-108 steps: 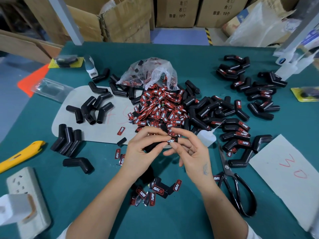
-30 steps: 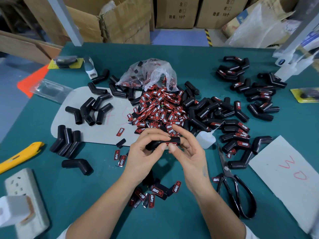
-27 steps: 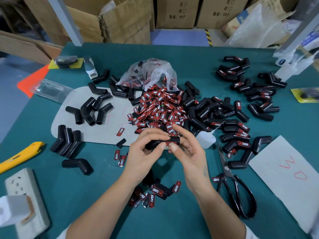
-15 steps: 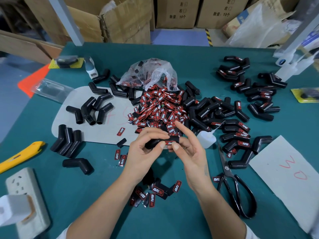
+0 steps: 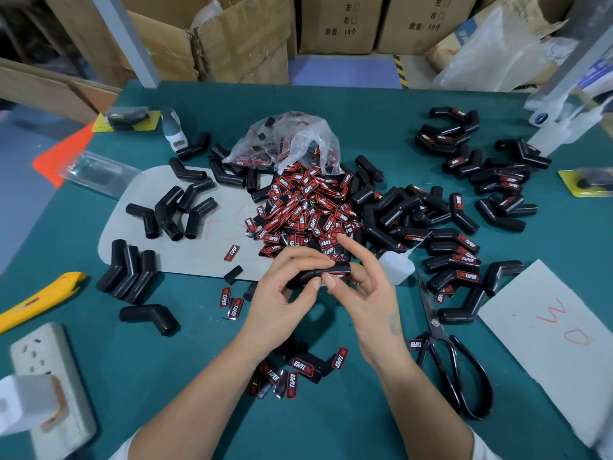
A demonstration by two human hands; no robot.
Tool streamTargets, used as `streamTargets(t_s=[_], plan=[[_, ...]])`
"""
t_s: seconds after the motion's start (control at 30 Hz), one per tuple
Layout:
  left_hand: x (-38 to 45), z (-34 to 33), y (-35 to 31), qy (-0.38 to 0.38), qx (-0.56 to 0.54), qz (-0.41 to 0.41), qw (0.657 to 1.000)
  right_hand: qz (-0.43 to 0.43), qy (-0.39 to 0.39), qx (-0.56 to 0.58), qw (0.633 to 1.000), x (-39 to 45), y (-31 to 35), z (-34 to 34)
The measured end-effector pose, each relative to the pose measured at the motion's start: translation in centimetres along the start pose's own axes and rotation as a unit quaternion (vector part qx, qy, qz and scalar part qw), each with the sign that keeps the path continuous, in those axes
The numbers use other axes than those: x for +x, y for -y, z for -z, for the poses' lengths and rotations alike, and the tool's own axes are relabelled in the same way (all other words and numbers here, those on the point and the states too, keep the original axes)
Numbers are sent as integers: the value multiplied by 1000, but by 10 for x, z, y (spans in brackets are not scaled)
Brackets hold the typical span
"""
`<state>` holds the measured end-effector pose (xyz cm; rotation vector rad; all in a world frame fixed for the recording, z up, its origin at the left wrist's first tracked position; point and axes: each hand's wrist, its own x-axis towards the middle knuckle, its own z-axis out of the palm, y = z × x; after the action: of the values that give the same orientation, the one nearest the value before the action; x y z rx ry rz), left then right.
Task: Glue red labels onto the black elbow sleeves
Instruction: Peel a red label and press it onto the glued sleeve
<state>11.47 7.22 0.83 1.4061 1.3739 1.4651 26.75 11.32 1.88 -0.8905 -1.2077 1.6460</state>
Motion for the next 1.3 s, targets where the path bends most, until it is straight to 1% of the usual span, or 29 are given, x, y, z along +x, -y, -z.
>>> streamTargets(t_s=[0.1,0.17,0.27,0.5,0.83,0.97,1.1,1.3], plan=[[0,3,-2,14,24,-11,1000,-2,-4,10,1000,0,1,1],[0,4,-3,19,66,-33,997,-2,-9,13,1000,1,0,2],[0,5,-2,5,122,-68,990,-4,-8,11,1000,2,0,3],[0,5,2,-14,167,-117,979,-15,-7,8,1000,2,-2,4],[0,9,0,-26,154,-98,983,-3,-11,-31,999,1,-2,2],[0,8,-1,-23,126,-71,989,-2,-11,-38,999,1,-2,3],[1,8,-2,-25,125,-46,991,-8,-7,-29,1000,0,-2,3],[1,6,0,-31,119,-53,991,-9,0,-36,999,0,-4,2]])
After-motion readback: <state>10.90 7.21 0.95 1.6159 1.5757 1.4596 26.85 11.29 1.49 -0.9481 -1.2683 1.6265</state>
